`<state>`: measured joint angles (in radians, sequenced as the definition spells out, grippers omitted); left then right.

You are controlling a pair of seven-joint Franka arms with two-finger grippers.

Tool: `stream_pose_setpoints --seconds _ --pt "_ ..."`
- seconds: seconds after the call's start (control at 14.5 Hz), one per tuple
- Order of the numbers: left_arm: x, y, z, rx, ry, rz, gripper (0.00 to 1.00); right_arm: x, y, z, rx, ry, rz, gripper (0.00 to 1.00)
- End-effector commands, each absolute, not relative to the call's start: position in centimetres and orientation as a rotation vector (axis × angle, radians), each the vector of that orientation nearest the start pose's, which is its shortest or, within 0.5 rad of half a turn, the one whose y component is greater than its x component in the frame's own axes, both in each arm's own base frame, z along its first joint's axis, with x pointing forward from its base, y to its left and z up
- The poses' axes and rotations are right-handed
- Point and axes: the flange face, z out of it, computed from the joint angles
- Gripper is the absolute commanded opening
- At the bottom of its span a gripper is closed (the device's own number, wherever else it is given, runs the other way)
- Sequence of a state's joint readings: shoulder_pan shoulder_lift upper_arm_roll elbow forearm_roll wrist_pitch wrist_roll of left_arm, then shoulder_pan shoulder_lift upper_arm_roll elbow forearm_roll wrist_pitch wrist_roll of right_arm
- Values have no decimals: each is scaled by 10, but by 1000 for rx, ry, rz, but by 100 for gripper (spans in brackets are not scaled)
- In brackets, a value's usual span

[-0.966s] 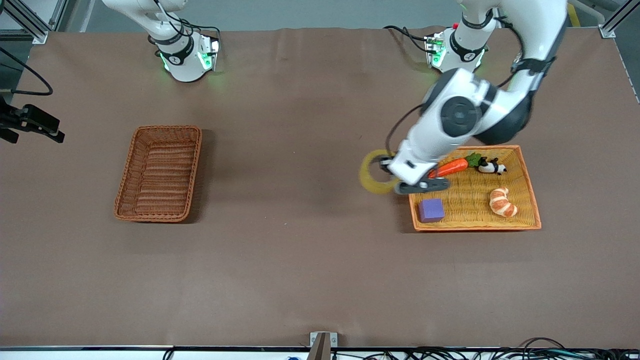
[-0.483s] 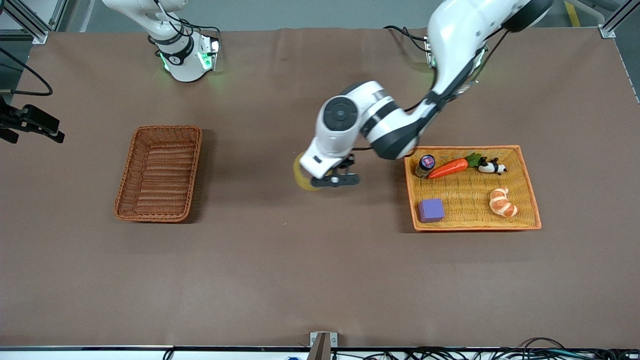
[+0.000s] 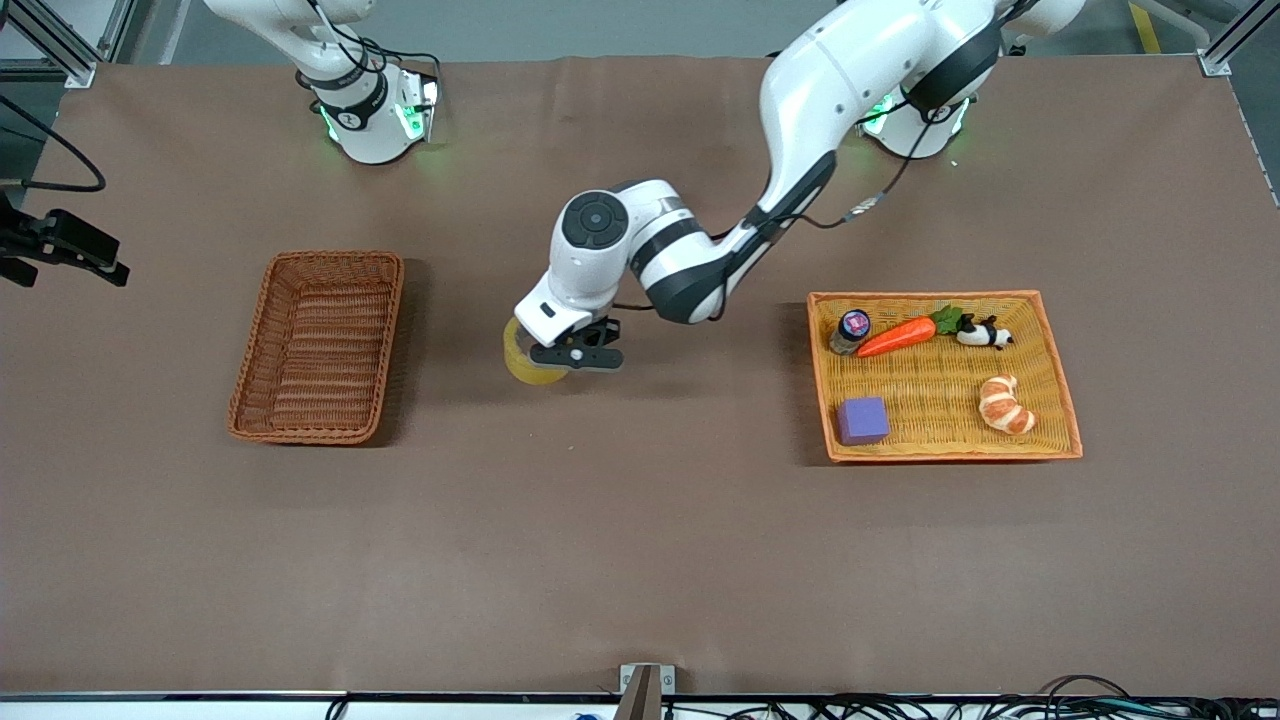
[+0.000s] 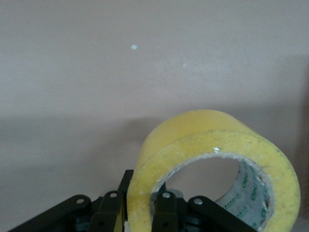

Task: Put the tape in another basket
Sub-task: 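Lift the tape roll with the left gripper and carry it toward the basket, then set the tape down with the left gripper while the right gripper reaches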

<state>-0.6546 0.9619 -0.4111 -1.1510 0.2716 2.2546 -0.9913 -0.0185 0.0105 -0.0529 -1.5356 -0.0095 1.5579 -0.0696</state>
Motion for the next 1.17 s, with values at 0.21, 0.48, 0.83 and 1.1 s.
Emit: stream_pose_setpoints --seconds 0.21,0.48,0.83,1.1 --pt "493 -616 228 -3326 -6 -11 37 555 -43 633 -3131 26 -23 100" --pt "507 -594 262 -3261 -40 29 76 556 -41 633 -3131 21 -28 100" --pt "533 -531 368 -3161 -105 -12 100 557 -27 618 -3128 -16 6 100" --pt "542 -455 427 -3116 -200 -82 100 562 30 577 -3125 -129 34 100"
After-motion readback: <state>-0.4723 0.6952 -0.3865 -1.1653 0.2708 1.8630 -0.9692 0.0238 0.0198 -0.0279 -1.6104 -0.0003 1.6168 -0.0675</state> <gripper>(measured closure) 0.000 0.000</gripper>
